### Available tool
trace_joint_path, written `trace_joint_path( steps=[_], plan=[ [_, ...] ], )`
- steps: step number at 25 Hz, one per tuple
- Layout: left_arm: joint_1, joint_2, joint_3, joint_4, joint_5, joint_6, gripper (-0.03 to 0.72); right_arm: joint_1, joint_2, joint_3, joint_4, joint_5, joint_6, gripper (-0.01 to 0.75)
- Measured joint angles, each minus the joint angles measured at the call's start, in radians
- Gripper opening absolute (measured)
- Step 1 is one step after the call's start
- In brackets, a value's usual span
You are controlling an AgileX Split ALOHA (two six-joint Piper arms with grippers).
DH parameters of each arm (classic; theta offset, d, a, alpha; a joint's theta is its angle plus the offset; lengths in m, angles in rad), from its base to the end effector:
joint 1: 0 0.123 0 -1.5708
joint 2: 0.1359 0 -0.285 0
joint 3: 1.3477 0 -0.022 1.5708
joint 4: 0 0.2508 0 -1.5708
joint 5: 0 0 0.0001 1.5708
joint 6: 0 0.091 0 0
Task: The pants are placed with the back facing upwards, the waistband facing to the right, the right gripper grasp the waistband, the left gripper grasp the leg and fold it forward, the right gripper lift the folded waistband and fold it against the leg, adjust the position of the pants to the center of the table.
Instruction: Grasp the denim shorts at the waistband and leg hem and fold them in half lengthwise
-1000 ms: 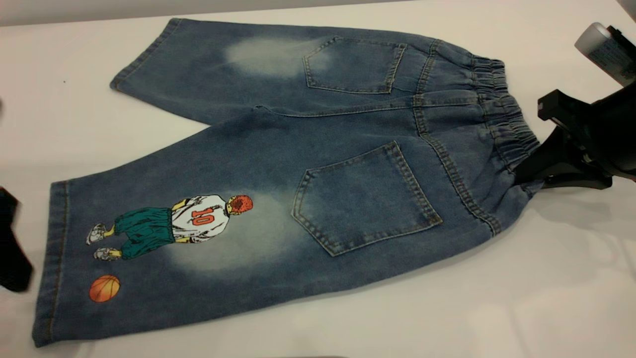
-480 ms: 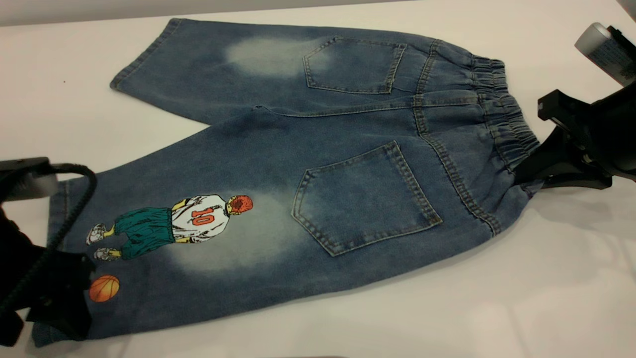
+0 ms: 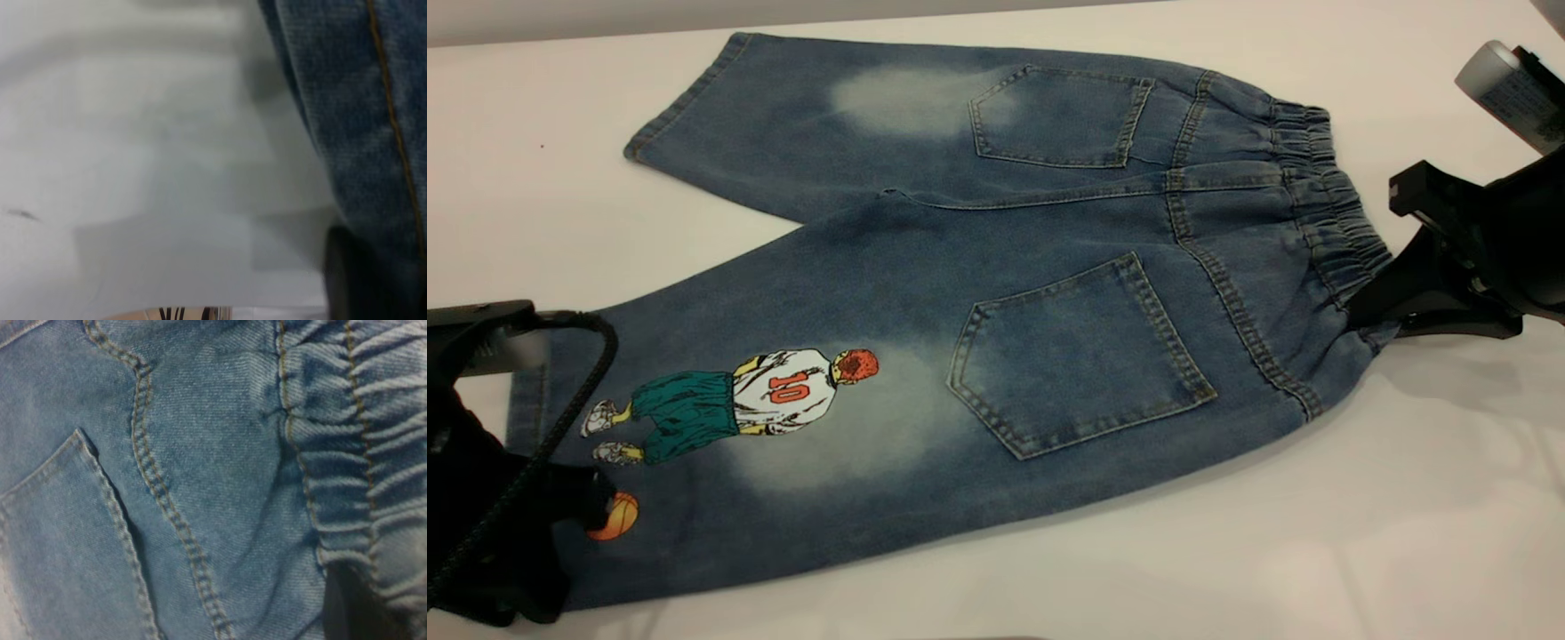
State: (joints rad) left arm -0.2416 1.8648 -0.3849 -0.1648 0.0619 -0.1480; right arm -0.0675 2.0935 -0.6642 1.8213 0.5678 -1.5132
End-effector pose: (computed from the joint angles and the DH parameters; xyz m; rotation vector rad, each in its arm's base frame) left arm 0.1895 -0.0477 0.0487 -0.1065 3.0293 -0.0634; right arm 0.2845 0.0284 0.0372 0.4211 2.6937 0.8328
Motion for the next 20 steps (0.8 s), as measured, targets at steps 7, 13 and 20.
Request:
trace_joint_path(
  steps=[7, 13, 20],
  plan=[
    [0.000, -0.070, -0.118, -0.001, 0.201, 0.018, 0.042, 0.000, -0.059, 0.000, -0.046, 0.062, -0.004, 0.038],
    [0.000, -0.261, -0.283, 0.002, 0.354, 0.061, 0.042, 0.000, -0.223, 0.000, -0.108, 0.111, 0.072, 0.037],
    [0.000, -0.298, -0.446, 0.023, 0.372, 0.089, 0.042, 0.000, -0.295, -0.080, -0.153, 0.072, 0.135, 0.037]
  ],
)
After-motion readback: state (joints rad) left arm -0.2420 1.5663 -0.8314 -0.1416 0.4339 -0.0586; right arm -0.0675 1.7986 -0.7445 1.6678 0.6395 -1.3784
